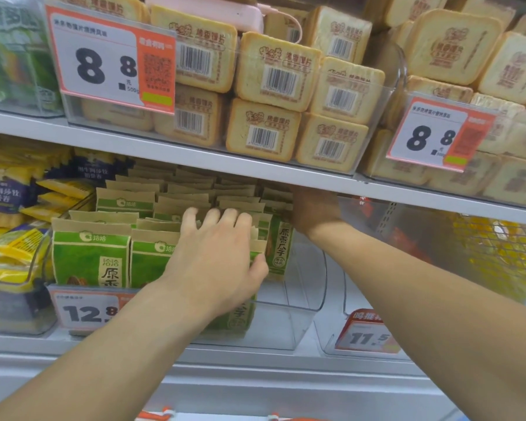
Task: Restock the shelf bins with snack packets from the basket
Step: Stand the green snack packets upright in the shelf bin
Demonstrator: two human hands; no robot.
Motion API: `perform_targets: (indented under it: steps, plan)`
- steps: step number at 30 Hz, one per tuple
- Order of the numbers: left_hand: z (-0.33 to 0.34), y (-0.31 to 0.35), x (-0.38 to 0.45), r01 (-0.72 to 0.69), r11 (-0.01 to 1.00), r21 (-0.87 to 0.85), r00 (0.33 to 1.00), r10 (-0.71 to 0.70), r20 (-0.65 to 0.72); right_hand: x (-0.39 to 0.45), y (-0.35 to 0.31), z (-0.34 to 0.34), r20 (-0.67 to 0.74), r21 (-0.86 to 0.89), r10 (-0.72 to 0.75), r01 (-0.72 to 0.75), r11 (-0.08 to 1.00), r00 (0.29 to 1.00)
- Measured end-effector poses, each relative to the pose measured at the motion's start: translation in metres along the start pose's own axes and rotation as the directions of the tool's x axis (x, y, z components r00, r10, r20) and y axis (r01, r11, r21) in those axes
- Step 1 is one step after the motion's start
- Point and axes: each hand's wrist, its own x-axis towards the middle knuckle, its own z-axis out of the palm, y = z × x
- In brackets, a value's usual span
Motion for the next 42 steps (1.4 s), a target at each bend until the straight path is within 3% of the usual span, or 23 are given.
perform_targets:
  steps: [4, 8, 12, 15, 16, 18, 20, 22, 23, 25, 29, 31, 34, 37, 39, 42]
  plan:
    - [0.0, 0.0, 0.0, -0.006, 1.0, -0.002, 1.0, 0.006, 0.013, -0.009, -0.003, -0.013, 0.119, 0.104, 0.072, -0.085, 0.991, 0.99]
    - [-0.003, 0.002, -0.006, -0.018, 1.0, 0.012, 1.0, 0.018, -0.011, -0.051, 0.004, -0.044, 0.151, 0.245, 0.048, -0.084, 0.966, 0.987]
    - [-0.007, 0.007, -0.019, -0.066, 0.998, -0.012, 0.985, 0.064, -0.158, -0.134, 0.008, -0.077, -0.018, 0.376, -0.036, 0.04, 0.926, 0.999]
    - [-0.009, 0.014, -0.039, -0.213, 0.975, -0.069, 0.915, 0.174, -0.363, -0.194, 0.003, -0.084, -0.126, 0.498, -0.139, 0.184, 0.848, 0.982]
    - [-0.008, 0.016, -0.049, -0.264, 0.962, -0.075, 0.896, 0.215, -0.389, -0.212, 0.001, -0.081, -0.1, 0.52, -0.167, 0.195, 0.831, 0.981]
    - [0.002, 0.019, -0.073, -0.325, 0.941, -0.092, 0.902, 0.28, -0.328, -0.243, -0.002, -0.066, 0.085, 0.537, -0.223, 0.144, 0.831, 0.971]
    - [0.027, 0.021, -0.104, -0.275, 0.944, -0.181, 0.957, 0.249, -0.151, -0.268, -0.001, -0.038, 0.4, 0.464, -0.272, 0.062, 0.884, 0.875]
    - [0.061, 0.022, -0.138, -0.095, 0.959, -0.266, 0.985, 0.129, 0.115, -0.291, 0.0, -0.009, 0.668, 0.352, -0.26, 0.012, 0.936, 0.697]
    - [0.082, 0.022, -0.157, 0.004, 0.96, -0.28, 0.967, 0.068, 0.246, -0.306, -0.002, 0.006, 0.745, 0.329, -0.241, -0.028, 0.944, 0.622]
    - [0.123, 0.021, -0.2, 0.179, 0.946, -0.271, 0.894, -0.042, 0.446, -0.338, -0.007, 0.035, 0.826, 0.325, -0.202, -0.151, 0.934, 0.526]
    - [0.18, 0.034, -0.29, 0.447, 0.87, -0.208, 0.69, -0.188, 0.699, -0.412, -0.018, 0.082, 0.894, 0.315, -0.142, -0.372, 0.873, 0.425]
    - [0.193, 0.045, -0.319, 0.51, 0.838, -0.193, 0.624, -0.206, 0.754, -0.449, -0.018, 0.097, 0.926, 0.296, -0.143, -0.439, 0.848, 0.348]
    - [0.201, 0.05, -0.332, 0.458, 0.876, -0.151, 0.645, -0.211, 0.734, -0.488, -0.025, 0.103, 0.956, 0.281, -0.193, -0.5, 0.819, 0.222]
    - [0.203, 0.043, -0.328, 0.434, 0.898, -0.064, 0.659, -0.269, 0.703, -0.491, -0.028, 0.107, 0.969, 0.244, -0.181, -0.548, 0.8, 0.167]
    - [0.204, 0.036, -0.326, 0.456, 0.89, -0.012, 0.637, -0.317, 0.703, -0.487, -0.028, 0.111, 0.977, 0.215, -0.176, -0.569, 0.794, 0.123]
    - [0.205, 0.035, -0.323, 0.376, 0.924, 0.072, 0.592, -0.3, 0.748, -0.488, -0.026, 0.114, 0.982, 0.185, -0.169, -0.544, 0.819, 0.081]
